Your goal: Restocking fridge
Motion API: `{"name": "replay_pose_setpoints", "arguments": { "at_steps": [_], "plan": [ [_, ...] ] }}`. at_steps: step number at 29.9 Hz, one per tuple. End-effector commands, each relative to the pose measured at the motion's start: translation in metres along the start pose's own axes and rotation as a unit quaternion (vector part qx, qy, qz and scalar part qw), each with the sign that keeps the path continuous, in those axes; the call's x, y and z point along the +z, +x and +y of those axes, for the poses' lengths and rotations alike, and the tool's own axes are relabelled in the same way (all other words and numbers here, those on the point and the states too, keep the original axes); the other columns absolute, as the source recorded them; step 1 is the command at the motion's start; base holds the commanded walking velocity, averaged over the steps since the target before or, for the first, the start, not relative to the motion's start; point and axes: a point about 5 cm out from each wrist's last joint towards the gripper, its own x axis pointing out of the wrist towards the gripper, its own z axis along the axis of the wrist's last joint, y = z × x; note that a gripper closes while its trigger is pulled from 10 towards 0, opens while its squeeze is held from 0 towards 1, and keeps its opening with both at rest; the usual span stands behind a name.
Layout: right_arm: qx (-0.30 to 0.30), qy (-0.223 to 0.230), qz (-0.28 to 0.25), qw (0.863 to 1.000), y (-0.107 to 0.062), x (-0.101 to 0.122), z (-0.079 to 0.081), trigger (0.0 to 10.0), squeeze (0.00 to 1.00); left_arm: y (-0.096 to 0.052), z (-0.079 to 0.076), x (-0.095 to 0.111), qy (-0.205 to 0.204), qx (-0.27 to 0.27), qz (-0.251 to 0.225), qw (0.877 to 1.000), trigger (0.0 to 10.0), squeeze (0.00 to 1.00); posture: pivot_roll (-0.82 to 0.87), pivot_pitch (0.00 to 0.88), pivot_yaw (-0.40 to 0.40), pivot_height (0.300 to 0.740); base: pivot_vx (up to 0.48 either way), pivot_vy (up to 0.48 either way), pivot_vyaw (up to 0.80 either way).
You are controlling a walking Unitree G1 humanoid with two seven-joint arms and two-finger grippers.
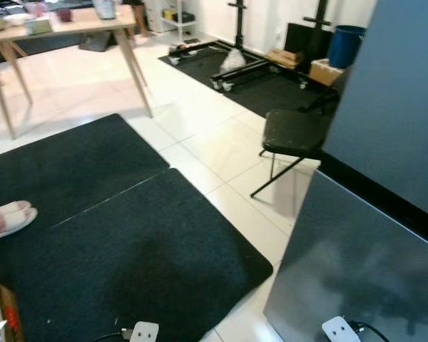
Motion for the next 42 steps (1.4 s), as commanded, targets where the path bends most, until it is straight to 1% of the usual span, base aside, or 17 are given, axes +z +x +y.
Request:
{"name": "replay_pose_setpoints", "arguments": {
  "at_steps": [1, 24, 33, 38, 42],
  "plan": [
    [0.002, 0.006, -0.004, 1.000, 0.0001, 0.0011, 0.0004, 10.0, 0.00, 0.0006, -0.0028, 0.0009, 0.007, -0.004, 0.002, 1.000, 10.0, 0.00, -0.08, 0.000, -0.035, 0.740, 0.000, 0.000, 0.80],
    [0.010, 0.008, -0.006, 1.000, 0.0001, 0.0007, 0.0015, 10.0, 0.00, 0.0006, -0.0024, 0.0015, 0.009, -0.006, 0.001, 1.000, 10.0, 0.00, -0.08, 0.000, -0.035, 0.740, 0.000, 0.000, 0.80],
    [0.011, 0.008, -0.007, 1.000, 0.0002, 0.0008, 0.0020, 10.0, 0.00, 0.0007, -0.0042, 0.0034, 0.031, -0.013, -0.008, 0.999, 10.0, 0.00, -0.08, 0.000, -0.037, 0.740, 0.000, 0.000, 0.80],
    [0.009, 0.007, -0.008, 1.000, 0.0002, 0.0013, 0.0017, 10.0, 0.00, 0.0007, -0.0047, 0.0037, 0.030, -0.014, -0.010, 0.999, 10.0, 0.00, -0.08, 0.000, -0.035, 0.740, 0.000, 0.000, 0.80],
    [0.001, 0.010, -0.010, 1.000, 0.0000, 0.0016, 0.0004, 10.0, 0.00, 0.0007, -0.0054, 0.0047, 0.035, -0.017, -0.014, 0.999, 10.0, 0.00, -0.08, 0.000, -0.036, 0.740, 0.000, 0.000, 0.14]
  ]
}}
